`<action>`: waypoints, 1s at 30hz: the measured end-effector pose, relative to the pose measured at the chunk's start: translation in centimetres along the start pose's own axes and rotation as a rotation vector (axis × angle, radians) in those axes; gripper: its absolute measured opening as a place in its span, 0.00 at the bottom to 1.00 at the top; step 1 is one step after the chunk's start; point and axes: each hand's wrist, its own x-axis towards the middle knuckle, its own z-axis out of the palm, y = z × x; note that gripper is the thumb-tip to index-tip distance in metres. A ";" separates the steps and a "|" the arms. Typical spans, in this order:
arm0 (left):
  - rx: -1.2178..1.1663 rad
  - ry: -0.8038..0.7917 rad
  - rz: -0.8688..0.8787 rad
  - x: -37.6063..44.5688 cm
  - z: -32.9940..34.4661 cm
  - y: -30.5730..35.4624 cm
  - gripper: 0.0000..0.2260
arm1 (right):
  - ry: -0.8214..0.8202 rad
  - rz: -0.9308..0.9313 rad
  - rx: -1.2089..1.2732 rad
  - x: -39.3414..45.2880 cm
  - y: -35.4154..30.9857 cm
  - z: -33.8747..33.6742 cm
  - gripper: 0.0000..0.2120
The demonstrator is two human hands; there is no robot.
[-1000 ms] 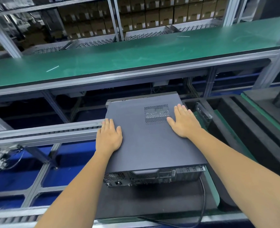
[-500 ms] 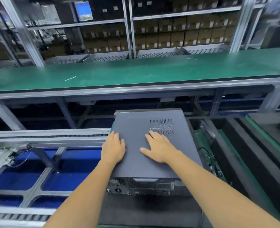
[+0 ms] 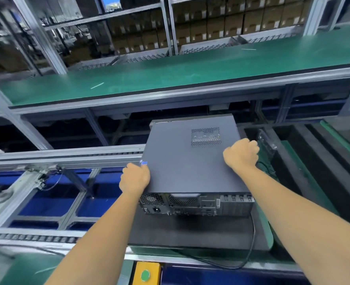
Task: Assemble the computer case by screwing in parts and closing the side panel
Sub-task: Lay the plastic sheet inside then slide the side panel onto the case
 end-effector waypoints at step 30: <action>-0.102 -0.079 0.256 2.6 -0.8 0.7 0.20 | -0.149 0.260 0.450 3.0 -0.4 -1.2 0.19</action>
